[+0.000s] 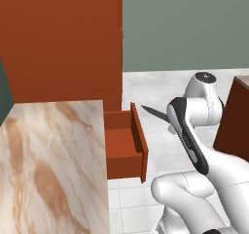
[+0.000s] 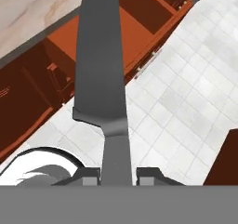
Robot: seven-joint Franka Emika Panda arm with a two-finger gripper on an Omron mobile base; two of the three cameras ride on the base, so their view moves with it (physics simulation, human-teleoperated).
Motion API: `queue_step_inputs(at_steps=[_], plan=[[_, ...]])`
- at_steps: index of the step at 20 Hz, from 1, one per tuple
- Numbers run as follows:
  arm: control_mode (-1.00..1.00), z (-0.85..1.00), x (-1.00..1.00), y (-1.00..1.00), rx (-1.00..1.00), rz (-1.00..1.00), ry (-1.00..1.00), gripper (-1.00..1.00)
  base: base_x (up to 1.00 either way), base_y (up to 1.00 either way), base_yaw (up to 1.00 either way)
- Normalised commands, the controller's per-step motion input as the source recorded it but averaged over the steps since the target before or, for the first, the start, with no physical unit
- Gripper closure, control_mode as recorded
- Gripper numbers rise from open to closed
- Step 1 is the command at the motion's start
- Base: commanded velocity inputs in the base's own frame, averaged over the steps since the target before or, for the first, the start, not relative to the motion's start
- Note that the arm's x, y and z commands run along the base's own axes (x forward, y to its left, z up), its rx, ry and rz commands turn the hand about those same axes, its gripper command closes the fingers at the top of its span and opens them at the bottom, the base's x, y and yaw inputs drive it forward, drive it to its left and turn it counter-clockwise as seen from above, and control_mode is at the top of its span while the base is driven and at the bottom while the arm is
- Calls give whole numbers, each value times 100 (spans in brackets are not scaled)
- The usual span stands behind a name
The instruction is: Pick up the metallic utensils from the counter and place them in the open drawer. Make sure not to pick up any wooden utensils.
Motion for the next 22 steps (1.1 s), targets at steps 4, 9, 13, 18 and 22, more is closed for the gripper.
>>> queue_step_inputs(at_steps=[4,9,13,18,22], plan=[[-100,-4,4,22,2,-32,0,100,0,0,0],[-100,-2,0,22,7,-31,0,100,0,0,0],[-100,-6,1,22,12,-27,0,100,0,0,0],[-100,-21,14,27,12,-23,0,100,0,0,0],[-100,-30,20,25,13,-19,0,100,0,0,0]])
